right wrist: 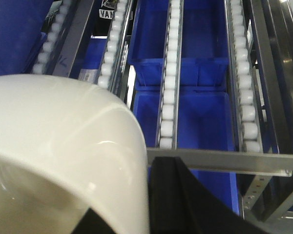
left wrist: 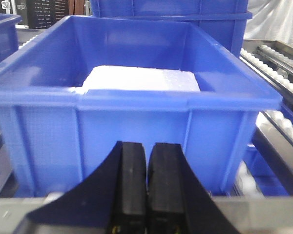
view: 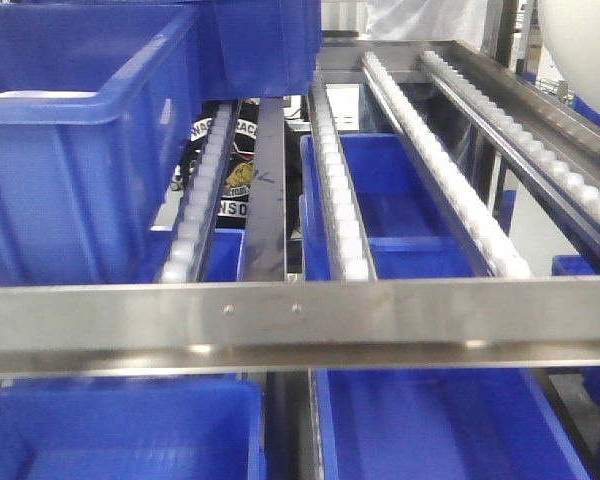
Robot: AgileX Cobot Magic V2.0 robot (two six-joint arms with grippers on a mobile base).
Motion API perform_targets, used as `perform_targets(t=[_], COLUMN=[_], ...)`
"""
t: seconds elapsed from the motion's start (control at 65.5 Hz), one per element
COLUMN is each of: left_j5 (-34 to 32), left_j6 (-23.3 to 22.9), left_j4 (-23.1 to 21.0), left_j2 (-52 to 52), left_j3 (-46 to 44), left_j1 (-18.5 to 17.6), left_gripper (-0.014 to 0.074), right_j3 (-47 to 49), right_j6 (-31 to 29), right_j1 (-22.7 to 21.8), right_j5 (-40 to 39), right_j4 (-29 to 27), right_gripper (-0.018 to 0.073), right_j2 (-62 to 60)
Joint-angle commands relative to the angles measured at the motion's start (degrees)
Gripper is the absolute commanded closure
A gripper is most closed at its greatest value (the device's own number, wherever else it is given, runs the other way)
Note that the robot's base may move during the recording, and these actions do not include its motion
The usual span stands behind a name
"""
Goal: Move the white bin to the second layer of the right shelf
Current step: 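Drive up to the rack's second roller layer holding the white bin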
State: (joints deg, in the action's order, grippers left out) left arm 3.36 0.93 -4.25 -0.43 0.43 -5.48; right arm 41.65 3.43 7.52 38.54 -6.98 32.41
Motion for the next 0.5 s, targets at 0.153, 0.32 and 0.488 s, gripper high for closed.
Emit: perform_targets(t=[0.153, 0.32, 0.488], left_j5=[-4.9, -4.9, -4.9], left_j6=[-0.6, -0.6, -0.6], left_j4=[-0.5, -0.5, -0.5], left_j2=[-0.2, -0.2, -0.2], left_j3=[2.1, 2.1, 2.1], left_j1=[-0.3, -0.3, -0.3], left_gripper=[0.0512, 0.0512, 0.0512], right_j3=[1.7, 1.7, 1.7], right_j6=[-0.2, -0.2, -0.2], right_j1=[-0.3, -0.3, -0.3], right_j5=[-5.2, -5.2, -5.2], right_j4=[-0.4, -0.4, -0.4], right_gripper=[0.0504, 0.0504, 0.0504], right_j2=[0.3, 0.3, 0.3])
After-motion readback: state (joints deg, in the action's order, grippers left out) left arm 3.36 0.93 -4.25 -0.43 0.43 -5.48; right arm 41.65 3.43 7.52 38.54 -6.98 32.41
